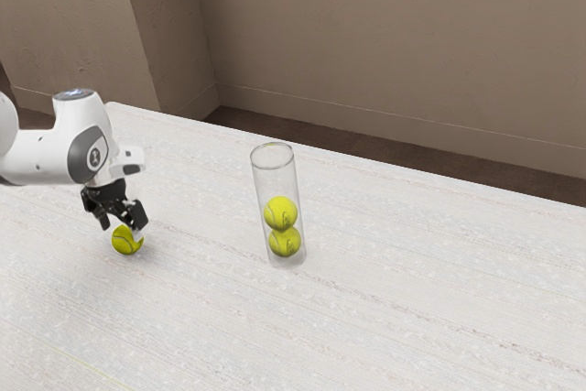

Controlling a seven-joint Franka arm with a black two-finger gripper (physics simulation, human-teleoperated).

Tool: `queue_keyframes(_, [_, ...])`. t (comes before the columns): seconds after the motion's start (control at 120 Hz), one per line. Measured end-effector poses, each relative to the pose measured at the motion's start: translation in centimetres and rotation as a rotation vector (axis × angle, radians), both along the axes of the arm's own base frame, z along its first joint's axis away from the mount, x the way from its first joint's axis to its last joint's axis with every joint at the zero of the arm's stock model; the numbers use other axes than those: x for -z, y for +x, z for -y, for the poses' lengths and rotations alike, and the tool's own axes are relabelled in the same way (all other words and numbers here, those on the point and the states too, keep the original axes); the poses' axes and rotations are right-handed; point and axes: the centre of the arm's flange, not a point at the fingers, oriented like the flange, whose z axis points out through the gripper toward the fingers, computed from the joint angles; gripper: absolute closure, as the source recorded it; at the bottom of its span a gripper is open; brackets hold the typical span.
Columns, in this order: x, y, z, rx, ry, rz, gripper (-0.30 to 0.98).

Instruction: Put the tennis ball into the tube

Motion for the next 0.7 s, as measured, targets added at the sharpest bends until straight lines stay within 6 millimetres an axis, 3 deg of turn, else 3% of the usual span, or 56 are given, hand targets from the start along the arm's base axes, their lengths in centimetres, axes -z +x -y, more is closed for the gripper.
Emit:
queue_keyframes(0.433, [1.5, 0.1, -0.1, 0.025, -0.031, -0.027, 0.0])
queue_keyframes(0.7, [2.4, 0.9, -1.3, 0.049, -0.045, -0.021, 0.0])
